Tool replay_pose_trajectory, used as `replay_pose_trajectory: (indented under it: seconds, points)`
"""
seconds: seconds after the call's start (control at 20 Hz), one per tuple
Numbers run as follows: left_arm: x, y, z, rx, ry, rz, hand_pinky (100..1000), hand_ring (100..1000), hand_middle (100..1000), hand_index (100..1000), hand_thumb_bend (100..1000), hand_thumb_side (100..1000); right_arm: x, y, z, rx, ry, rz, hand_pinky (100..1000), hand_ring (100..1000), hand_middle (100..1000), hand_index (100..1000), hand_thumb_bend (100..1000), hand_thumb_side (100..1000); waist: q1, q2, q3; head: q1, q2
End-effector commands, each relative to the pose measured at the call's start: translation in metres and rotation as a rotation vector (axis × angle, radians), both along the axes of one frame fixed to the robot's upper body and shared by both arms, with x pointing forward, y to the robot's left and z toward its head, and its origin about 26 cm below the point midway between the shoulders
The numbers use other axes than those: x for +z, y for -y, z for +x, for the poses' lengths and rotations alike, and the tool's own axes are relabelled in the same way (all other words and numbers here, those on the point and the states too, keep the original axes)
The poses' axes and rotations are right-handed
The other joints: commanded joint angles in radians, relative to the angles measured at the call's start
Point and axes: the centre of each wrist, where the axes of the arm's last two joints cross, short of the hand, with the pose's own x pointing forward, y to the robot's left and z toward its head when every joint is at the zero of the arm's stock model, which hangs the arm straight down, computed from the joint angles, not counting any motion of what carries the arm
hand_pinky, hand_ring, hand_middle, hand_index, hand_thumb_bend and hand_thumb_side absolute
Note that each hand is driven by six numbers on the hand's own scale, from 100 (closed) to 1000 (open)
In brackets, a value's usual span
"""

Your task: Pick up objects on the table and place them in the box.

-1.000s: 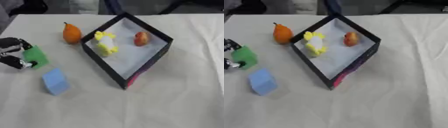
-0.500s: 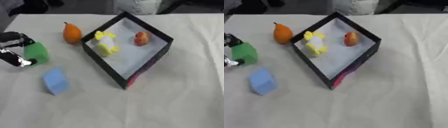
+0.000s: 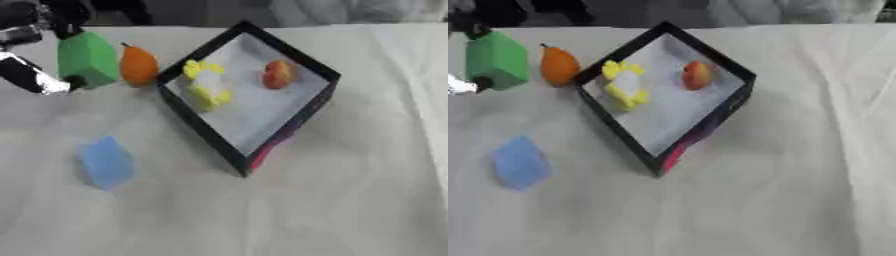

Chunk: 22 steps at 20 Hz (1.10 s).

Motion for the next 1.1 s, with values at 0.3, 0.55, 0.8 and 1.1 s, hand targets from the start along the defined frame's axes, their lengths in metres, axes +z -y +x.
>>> replay_pose_trajectory:
  seconds: [0.3, 0.55, 0.8, 1.1]
  points:
    - [0.042, 0.064, -0.001, -0.288, 0.103, -0.041, 678, 592, 483, 590, 100, 193, 0.018, -0.002, -0.004, 0.013, 0.048, -0.015, 937, 681, 624, 817, 100, 526, 0.006, -0.023, -0.006, -0.009, -0.011]
    - [0.043, 0.106, 0.011, -0.42, 0.205, -0.027, 679, 596, 490, 579, 100, 153, 0.025, -0.009, -0.002, 0.036, 0.07, 0.002, 937, 683, 625, 817, 100, 528, 0.001, -0.017, -0.028, 0.003, -0.01]
    - [0.021, 0.13, 0.031, -0.447, 0.255, 0.028, 687, 607, 502, 572, 135, 146, 0.031, -0.014, 0.001, 0.062, 0.092, 0.019, 937, 683, 624, 816, 100, 527, -0.008, -0.01, -0.061, 0.014, -0.011]
    - [-0.011, 0.138, 0.054, -0.418, 0.232, 0.155, 694, 618, 514, 579, 100, 194, 0.033, -0.018, 0.002, 0.075, 0.1, 0.028, 937, 682, 623, 815, 100, 528, -0.009, -0.002, -0.083, 0.03, -0.016]
